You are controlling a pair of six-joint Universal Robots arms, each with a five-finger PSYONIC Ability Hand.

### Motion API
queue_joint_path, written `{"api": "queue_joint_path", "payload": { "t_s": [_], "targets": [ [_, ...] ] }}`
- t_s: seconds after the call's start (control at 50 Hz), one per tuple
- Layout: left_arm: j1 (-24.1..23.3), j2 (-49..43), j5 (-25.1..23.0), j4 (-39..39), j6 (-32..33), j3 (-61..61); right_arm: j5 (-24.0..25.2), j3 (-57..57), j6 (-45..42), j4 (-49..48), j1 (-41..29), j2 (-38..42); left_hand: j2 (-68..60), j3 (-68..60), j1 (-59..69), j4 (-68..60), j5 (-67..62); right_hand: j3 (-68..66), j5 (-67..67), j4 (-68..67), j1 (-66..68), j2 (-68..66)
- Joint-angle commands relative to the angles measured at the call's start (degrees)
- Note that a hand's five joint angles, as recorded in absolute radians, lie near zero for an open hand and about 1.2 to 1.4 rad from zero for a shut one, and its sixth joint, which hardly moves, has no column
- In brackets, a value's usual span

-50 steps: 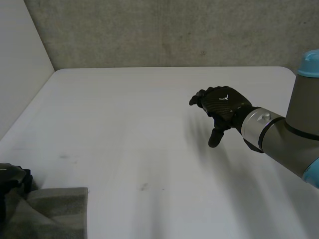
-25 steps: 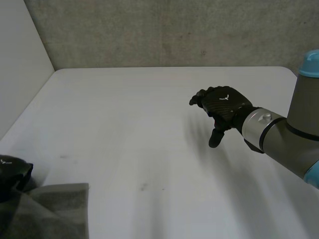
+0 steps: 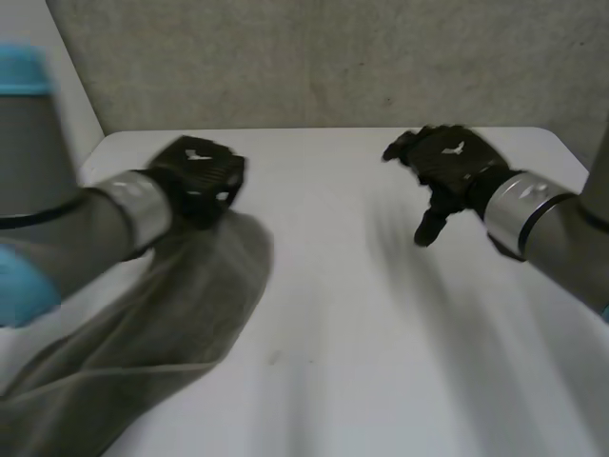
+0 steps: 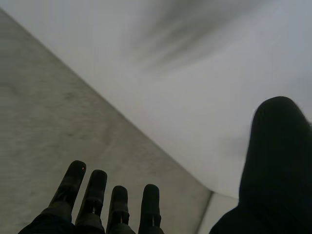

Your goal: Fold the laundry

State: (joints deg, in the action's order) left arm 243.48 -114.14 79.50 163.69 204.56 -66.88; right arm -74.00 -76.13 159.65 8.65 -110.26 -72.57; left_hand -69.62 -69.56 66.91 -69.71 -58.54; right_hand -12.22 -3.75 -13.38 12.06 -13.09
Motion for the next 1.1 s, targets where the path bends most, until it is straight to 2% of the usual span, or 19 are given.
{"api": "queue_joint_path", "payload": {
  "t_s": [0.02, 0.1, 0.16, 0.26, 0.32, 0.46, 0.48, 0.5, 0.52, 0.54, 0.56, 0.62, 0.76, 0.86, 0.88, 0.96, 0.98, 1.02, 1.1],
  "targets": [
    [-7.5, -14.9, 5.9, 0.9, 0.3, 12.2, -5.1, 3.4, 0.7, 0.1, 5.4, -0.6, -10.4, -10.4, 13.1, -10.3, -11.5, 2.2, 3.8, 3.4, -2.1, 3.1],
    [-12.4, -22.0, 6.5, 2.4, 0.2, 17.9, -8.1, 4.8, 0.7, -0.3, 7.3, -0.7, -10.4, -10.4, 13.1, -10.3, -11.5, 2.2, 3.8, 3.4, -2.1, 3.1],
    [-14.1, -23.9, 6.9, 3.6, 0.2, 19.5, -9.0, 5.6, 0.7, -1.2, 8.3, -0.8, -10.4, -10.4, 13.1, -10.3, -11.5, 2.2, 3.8, 3.4, -2.1, 3.1],
    [-18.6, -31.4, 10.7, 10.1, 0.7, 26.7, -9.1, 5.9, 0.5, -1.7, 8.6, -0.8, -10.4, -10.4, 13.1, -10.3, -11.5, 2.2, 3.8, 3.4, -2.1, 3.1],
    [-20.0, -34.8, 11.6, 12.7, 0.6, 30.3, -9.1, 5.8, 0.5, -1.7, 8.5, -0.8, -10.4, -10.4, 13.1, -10.3, -11.5, 2.2, 3.8, 3.4, -2.1, 3.1],
    [-22.5, -36.2, 11.1, 14.3, 0.3, 30.4, -8.9, 5.0, 0.5, -1.6, 8.3, -1.0, -10.4, -10.4, 13.1, -10.3, -11.5, 2.2, 3.8, 3.4, -2.1, 3.1],
    [-22.7, -36.2, 11.1, 14.4, 0.3, 29.9, -8.9, 4.9, 0.4, -1.6, 8.2, -1.2, -2.1, -2.1, 4.8, -2.0, -3.2, 2.2, 3.8, 3.4, -2.1, 3.1],
    [-22.7, -36.2, 11.1, 14.4, 0.3, 29.9, -8.9, 4.9, 0.4, -1.6, 8.2, -1.2, -2.0, -2.0, 4.7, -1.9, -3.1, 2.2, 3.8, 3.4, -2.1, 3.1],
    [-22.7, -35.9, 11.2, 14.4, 0.3, 29.0, -8.7, 4.9, 0.5, -1.6, 8.2, -1.2, 37.5, 37.4, -34.8, 37.6, 36.4, 2.2, 3.8, 3.4, -2.1, 3.1],
    [-22.7, -35.9, 11.2, 14.4, 0.3, 29.0, -8.7, 4.9, 0.5, -1.6, 8.0, -1.3, 37.9, 37.8, -35.2, 38.0, 36.8, 2.2, 3.8, 3.4, -2.1, 3.1],
    [-22.7, -35.4, 11.3, 14.3, 0.3, 28.0, -8.7, 4.9, 0.5, -1.6, 8.0, -1.3, 59.6, 59.6, -56.9, 59.7, 58.5, 2.2, 3.8, 3.4, -2.1, 3.1],
    [-22.7, -32.7, 11.4, 14.3, 0.1, 25.5, -8.6, 4.9, 0.6, -1.6, 8.0, -1.3, 59.6, 59.6, -56.9, 59.7, 58.5, 2.2, 3.8, 3.4, -2.1, 3.1],
    [-20.1, -21.8, 11.6, 14.4, -0.1, 17.5, -8.5, 4.6, 0.6, -1.5, 7.8, -1.2, 59.6, 59.6, -56.9, 59.7, 58.5, 2.2, 3.8, 3.4, -2.1, 3.1],
    [-13.1, -8.8, 11.7, 14.2, -0.2, 7.9, -8.5, 4.4, 0.6, -1.2, 7.8, -1.1, 59.6, 59.6, -56.9, 59.7, 58.5, 2.2, 3.8, 3.4, -2.1, 3.1],
    [-13.1, -8.7, 11.7, 14.2, -0.2, 7.9, -8.5, 4.4, 0.6, -1.2, 7.8, -1.1, 59.6, 59.6, -56.9, 59.7, 58.5, 2.2, 3.8, 3.4, -2.1, 3.1],
    [-7.2, -0.6, 11.6, 13.2, -1.6, 1.2, -8.5, 4.0, 0.4, -0.9, 7.5, -1.0, 59.2, 59.2, -56.5, 59.3, 58.2, 2.2, 3.8, 3.4, -2.1, 3.1],
    [-7.1, -0.6, 11.6, 13.2, -1.6, 1.2, -8.5, 4.0, 0.4, -0.9, 7.5, -1.0, 59.2, 59.2, -56.5, 59.3, 58.2, 2.2, 3.8, 3.4, -2.1, 3.1],
    [-4.3, 3.2, 11.6, 11.1, -2.8, -3.1, -7.7, 3.2, 0.1, -0.9, 6.5, -0.9, 57.2, 57.2, -54.5, 57.3, 56.2, 2.2, 3.8, 3.4, -2.1, 3.1],
    [-1.5, 6.2, 11.5, 6.9, -3.6, -7.0, -5.7, 1.9, 0.0, -0.8, 4.8, -0.8, 56.2, 56.2, -53.5, 56.3, 55.1, 2.2, 3.8, 3.4, -2.1, 3.1]
  ]
}}
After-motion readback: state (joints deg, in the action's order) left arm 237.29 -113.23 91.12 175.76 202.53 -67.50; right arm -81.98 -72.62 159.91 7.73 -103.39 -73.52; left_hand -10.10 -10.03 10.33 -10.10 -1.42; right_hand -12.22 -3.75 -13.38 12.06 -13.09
